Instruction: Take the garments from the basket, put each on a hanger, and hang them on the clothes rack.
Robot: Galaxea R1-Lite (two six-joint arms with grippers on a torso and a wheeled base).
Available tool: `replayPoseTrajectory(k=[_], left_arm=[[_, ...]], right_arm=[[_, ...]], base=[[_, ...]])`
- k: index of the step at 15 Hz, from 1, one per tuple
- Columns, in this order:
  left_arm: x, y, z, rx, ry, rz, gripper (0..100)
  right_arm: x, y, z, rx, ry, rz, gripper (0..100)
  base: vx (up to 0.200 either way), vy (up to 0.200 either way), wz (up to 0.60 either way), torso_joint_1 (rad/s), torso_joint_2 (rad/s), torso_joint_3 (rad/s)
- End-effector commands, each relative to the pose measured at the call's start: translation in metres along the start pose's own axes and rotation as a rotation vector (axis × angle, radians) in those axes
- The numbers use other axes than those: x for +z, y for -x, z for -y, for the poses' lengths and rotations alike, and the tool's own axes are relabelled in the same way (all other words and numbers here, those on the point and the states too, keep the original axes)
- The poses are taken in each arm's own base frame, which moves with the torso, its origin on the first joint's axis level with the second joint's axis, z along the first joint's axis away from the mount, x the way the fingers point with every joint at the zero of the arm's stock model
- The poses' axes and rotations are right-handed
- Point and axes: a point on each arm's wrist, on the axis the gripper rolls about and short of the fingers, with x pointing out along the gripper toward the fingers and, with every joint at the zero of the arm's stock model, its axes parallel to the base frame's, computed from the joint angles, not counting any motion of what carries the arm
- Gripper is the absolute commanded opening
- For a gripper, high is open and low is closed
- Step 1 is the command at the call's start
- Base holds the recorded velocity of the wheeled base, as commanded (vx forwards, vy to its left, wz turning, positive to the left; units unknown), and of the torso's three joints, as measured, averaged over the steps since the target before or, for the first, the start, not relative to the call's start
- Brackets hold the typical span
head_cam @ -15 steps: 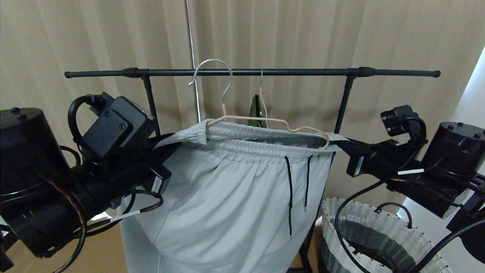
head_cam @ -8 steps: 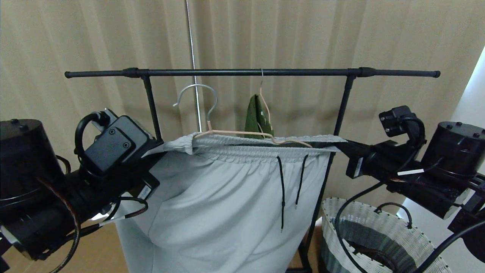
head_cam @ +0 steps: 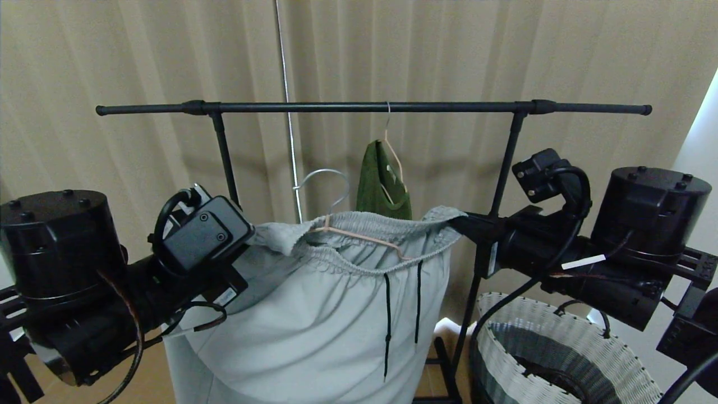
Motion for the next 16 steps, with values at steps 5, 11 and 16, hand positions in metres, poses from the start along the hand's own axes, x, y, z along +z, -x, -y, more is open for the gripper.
replayPoseTrajectory(k=[5,11,16], left_arm=[[-0.002,-0.005,-0.003,0.141,0.153,-0.118,0],[0.014,-0.022,0.007,0.188,0.267,-0.134,0],[0.017,-0.020,0.008,0.181,0.316,-0.115,0]], right_arm=[[-0.014,0.021,-0.001,0.009,0.002,-0.039,0],[-0.028,0.021,-0.038,0.155,0.148,-0.132,0],[-0.018,0.018,-0.038,0.152,0.205,-0.109,100]], base=[[0.000,0.000,0.00,0.000,0.00,0.000],[0.000,0.000,0.00,0.000,0.00,0.000],[0.000,0.000,0.00,0.000,0.00,0.000]])
